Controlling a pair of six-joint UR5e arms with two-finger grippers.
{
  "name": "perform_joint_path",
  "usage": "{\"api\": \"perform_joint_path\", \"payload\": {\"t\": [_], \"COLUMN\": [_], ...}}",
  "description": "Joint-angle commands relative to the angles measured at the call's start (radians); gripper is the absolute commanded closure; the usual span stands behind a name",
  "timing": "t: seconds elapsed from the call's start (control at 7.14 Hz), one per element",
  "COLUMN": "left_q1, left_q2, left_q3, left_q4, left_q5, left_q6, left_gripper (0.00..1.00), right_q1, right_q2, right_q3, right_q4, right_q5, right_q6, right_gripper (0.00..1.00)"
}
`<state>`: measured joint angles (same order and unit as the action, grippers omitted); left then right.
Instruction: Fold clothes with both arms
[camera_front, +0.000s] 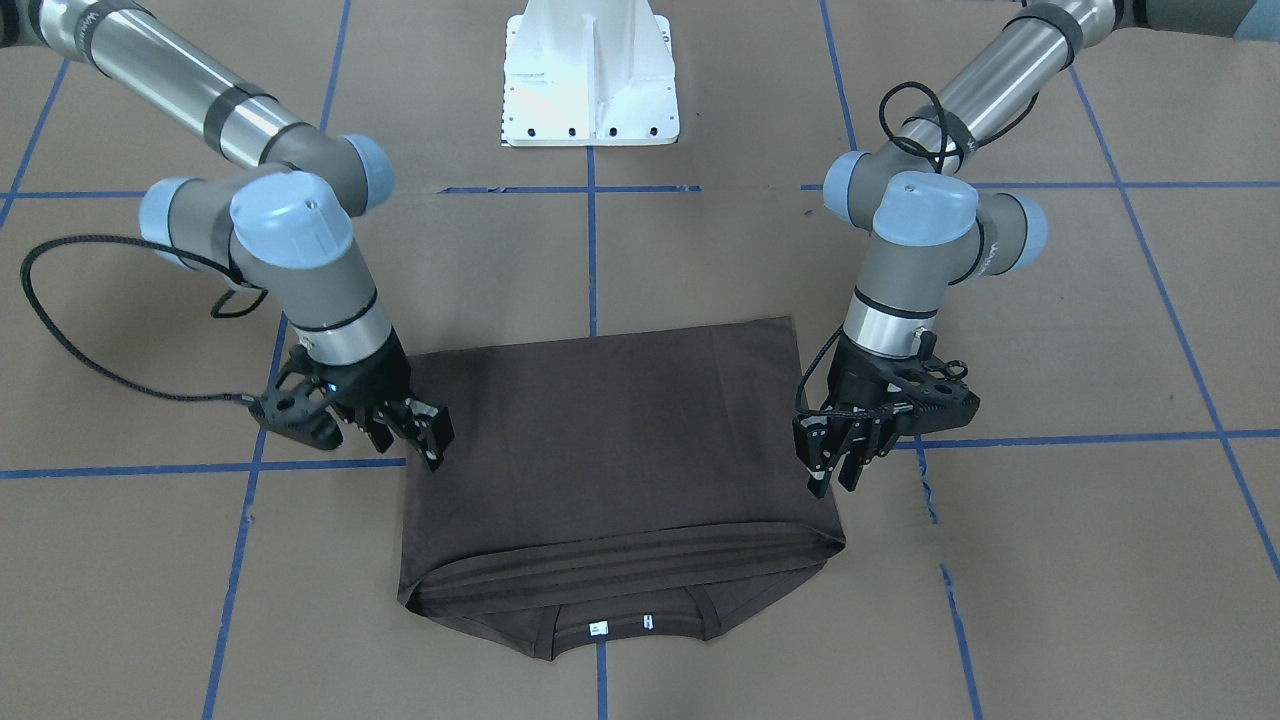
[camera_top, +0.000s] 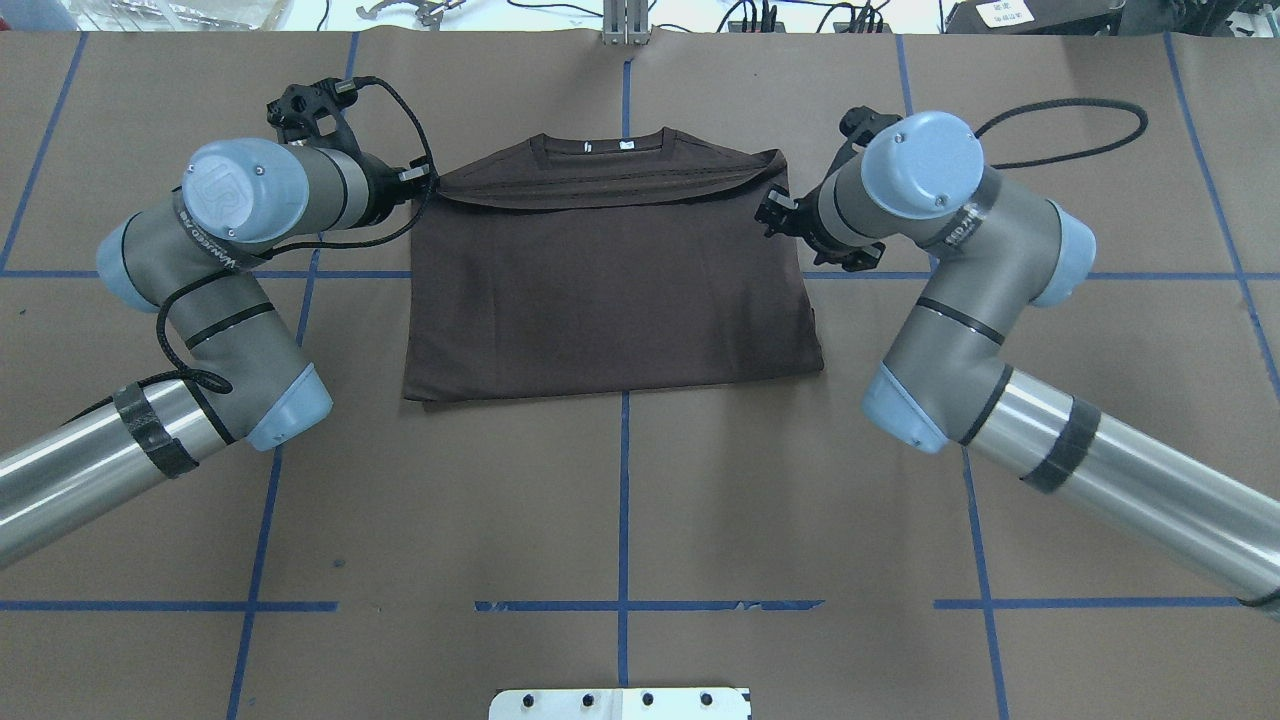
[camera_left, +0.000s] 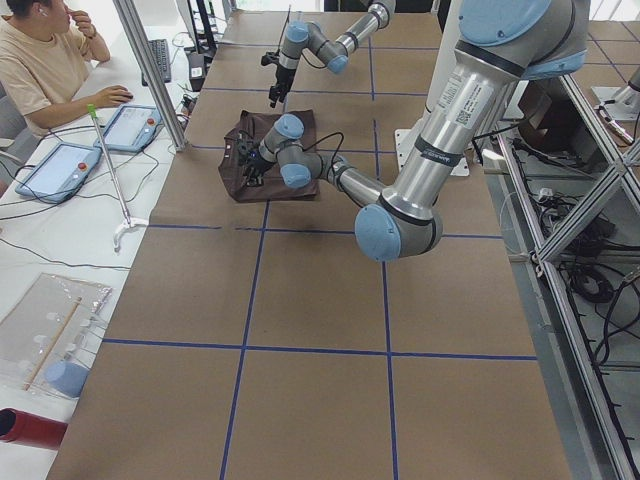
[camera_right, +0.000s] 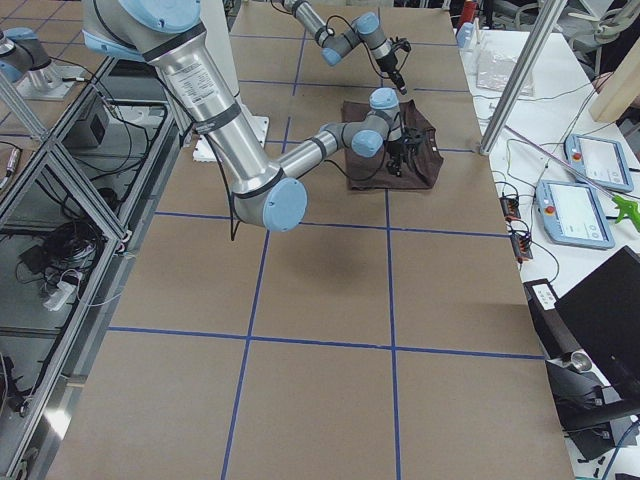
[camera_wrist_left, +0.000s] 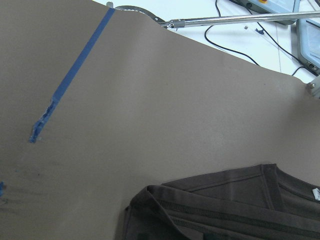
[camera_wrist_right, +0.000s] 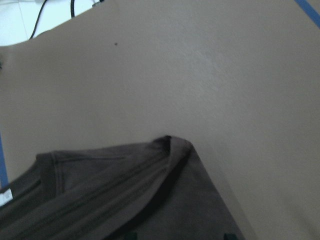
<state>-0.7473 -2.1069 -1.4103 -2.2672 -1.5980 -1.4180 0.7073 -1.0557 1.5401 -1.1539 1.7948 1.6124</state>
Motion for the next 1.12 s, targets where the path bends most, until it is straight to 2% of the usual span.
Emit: {"api": "perform_joint_path", "payload": {"t": [0.0,0.28,0.56,0.98], "left_q1": [0.0,0.002,0.002,0.002], "left_q2": [0.004,0.004,0.002,0.002], "left_q3": [-0.001,-0.001,-0.001,-0.004], "left_q4": [0.0,0.0,0.0,0.003], "left_q5": [0.0,0.003,0.003,0.001], "left_q6": [0.002,0.005,0.004,0.004], "left_gripper": [0.53,0.53,0.53,0.53], "right_q1": [-0.076,-0.143,-0.147,-0.147], "right_q2": [-0.136,-0.162,-0.162,-0.162], "right_q3": [0.151,0.175,0.161,0.143], "right_q4": [0.0,0.002,0.0,0.0], "right_q5": [-0.011,-0.055,-0.055,-0.057], "right_q6": [0.14,0.184,0.182,0.181], "right_gripper": [0.24,0.24,0.26,0.34]}}
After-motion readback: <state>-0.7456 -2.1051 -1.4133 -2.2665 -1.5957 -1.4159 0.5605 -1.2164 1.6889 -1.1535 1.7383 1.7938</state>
